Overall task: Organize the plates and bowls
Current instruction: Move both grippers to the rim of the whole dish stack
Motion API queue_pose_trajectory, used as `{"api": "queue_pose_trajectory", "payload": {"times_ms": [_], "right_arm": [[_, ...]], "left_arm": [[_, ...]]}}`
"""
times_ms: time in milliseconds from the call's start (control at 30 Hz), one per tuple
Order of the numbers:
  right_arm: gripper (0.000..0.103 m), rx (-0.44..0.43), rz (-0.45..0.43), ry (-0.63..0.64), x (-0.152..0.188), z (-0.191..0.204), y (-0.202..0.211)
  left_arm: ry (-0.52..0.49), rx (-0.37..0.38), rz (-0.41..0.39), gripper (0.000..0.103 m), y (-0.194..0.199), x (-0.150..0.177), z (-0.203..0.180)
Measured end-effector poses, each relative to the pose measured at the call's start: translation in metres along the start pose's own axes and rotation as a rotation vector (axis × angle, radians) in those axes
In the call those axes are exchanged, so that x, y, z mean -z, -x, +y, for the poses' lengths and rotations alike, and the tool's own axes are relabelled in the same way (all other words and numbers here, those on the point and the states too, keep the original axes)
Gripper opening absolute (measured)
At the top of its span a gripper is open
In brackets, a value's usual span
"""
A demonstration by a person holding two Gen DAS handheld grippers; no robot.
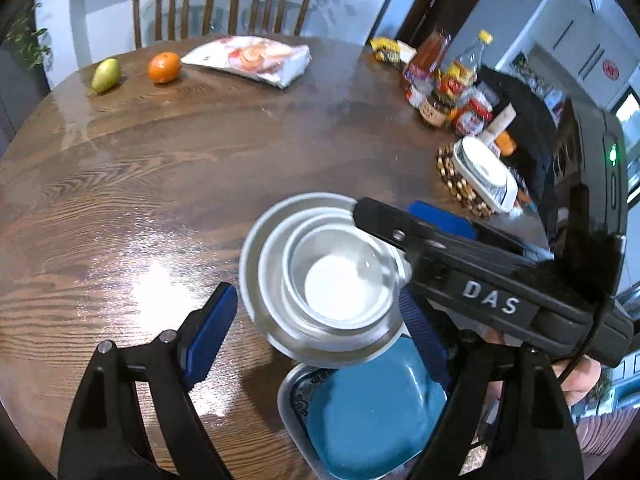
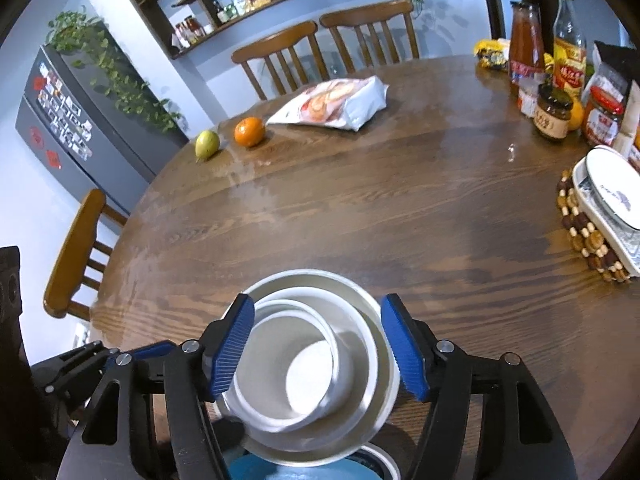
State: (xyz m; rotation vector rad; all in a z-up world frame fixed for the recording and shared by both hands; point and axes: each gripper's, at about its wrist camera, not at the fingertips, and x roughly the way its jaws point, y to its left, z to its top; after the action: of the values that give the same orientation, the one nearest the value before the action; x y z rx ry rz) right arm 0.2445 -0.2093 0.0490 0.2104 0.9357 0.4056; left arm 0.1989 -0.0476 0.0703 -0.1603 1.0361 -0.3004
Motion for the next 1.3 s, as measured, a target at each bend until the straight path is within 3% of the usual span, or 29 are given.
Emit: {"api": "queue_pose_trajectory", "payload": {"times_ms": [167,367,600,667,767,967,1300], "right_arm": [[0.074,-0.026,-0.025,-0.003,0.002,0.001,0.009],[0.08,-0.046,-0.048,0.002,0.008,0.003,0.017],[0.085,-0.051,-0.051,-0.015,0.012,-0.001,0.019],[0.087,-0.054,-0.051,-0.031,0.013,-0.005,0.018],[0.087,-0.059,-0.036,-0.045,0.014,-0.011,0.014],[0.087,-0.076,-0.013,-0.075,0.015,-0.02,0.007],[0.087,-0.087,0.025,-0.103,0.015,-0.028,-0.008]], "left_arm": [[0.04,0.001,-0.044,0.084,0.01,0.006,0.007],[0.021,-0.042,-0.099,0.085,0.011,0.016,0.006],[0.058,0.0,-0.101,0.086,0.003,0.021,0.012],[0.088,0.016,-0.104,0.095,0.001,0.022,0.015],[0.118,0.047,-0.091,0.097,-0.003,0.023,0.018],[0.12,0.0,-0.082,0.097,-0.012,0.023,0.019],[0.144,0.027,-0.053,0.097,-0.029,0.019,0.026]]}}
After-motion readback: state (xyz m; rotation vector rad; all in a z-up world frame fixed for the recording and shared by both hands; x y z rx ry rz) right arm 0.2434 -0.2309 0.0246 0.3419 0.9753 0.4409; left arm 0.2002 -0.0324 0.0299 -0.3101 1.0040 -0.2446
